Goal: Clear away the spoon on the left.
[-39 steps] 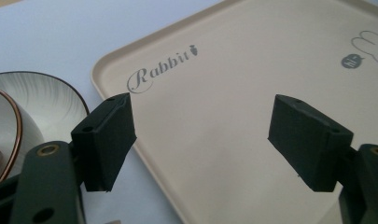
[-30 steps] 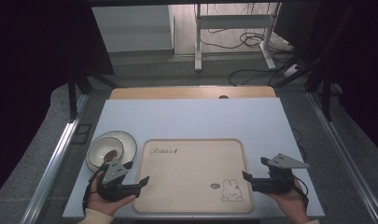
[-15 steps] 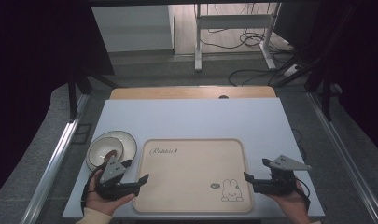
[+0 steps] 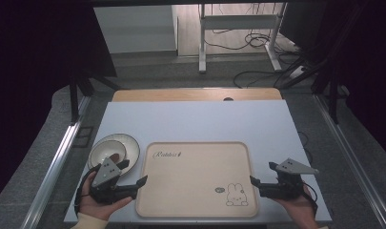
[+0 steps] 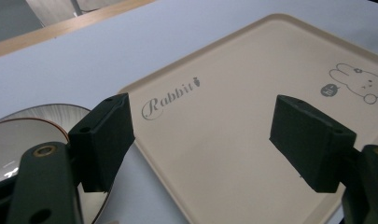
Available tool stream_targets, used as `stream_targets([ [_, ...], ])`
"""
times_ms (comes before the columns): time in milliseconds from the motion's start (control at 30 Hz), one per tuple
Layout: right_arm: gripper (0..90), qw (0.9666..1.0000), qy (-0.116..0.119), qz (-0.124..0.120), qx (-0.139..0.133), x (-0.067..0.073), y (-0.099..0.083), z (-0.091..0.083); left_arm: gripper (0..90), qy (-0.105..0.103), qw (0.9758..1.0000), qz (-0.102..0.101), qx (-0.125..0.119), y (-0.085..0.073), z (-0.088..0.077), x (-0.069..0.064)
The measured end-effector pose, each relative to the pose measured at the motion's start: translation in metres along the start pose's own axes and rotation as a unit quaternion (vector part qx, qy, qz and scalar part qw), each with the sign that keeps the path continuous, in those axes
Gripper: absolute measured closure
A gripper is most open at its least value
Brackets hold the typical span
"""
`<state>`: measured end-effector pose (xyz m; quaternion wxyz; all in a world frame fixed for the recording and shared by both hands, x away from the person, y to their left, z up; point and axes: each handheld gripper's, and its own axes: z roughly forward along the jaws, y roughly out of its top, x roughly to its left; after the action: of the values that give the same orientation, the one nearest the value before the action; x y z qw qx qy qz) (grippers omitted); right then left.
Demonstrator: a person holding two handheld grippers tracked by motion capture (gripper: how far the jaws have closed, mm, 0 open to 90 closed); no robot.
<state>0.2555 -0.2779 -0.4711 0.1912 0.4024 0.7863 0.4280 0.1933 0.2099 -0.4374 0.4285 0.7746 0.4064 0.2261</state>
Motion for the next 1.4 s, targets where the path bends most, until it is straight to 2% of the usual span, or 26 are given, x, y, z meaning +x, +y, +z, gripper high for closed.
stream_targets([
  [433,11.5,1.0000,-0.003,0.003,-0.001,0.000,0.000,-0.001,20.4,0.012,0.9999,-0.005,-0.003,0.007,-0.019,0.007],
  [633,11.6,1.0000,-0.003,0.003,-0.001,0.000,0.001,0.000,20.2,0.027,0.9995,-0.003,-0.013,0.010,-0.031,0.013],
  [1033,11.9,1.0000,-0.007,0.002,0.000,0.000,0.001,0.000,19.0,0.053,0.9981,-0.031,0.001,-0.008,-0.037,0.044],
  [1400,11.9,1.0000,-0.009,0.003,0.002,0.000,0.000,0.000,19.6,0.066,0.9967,-0.045,-0.008,-0.021,-0.045,0.058],
])
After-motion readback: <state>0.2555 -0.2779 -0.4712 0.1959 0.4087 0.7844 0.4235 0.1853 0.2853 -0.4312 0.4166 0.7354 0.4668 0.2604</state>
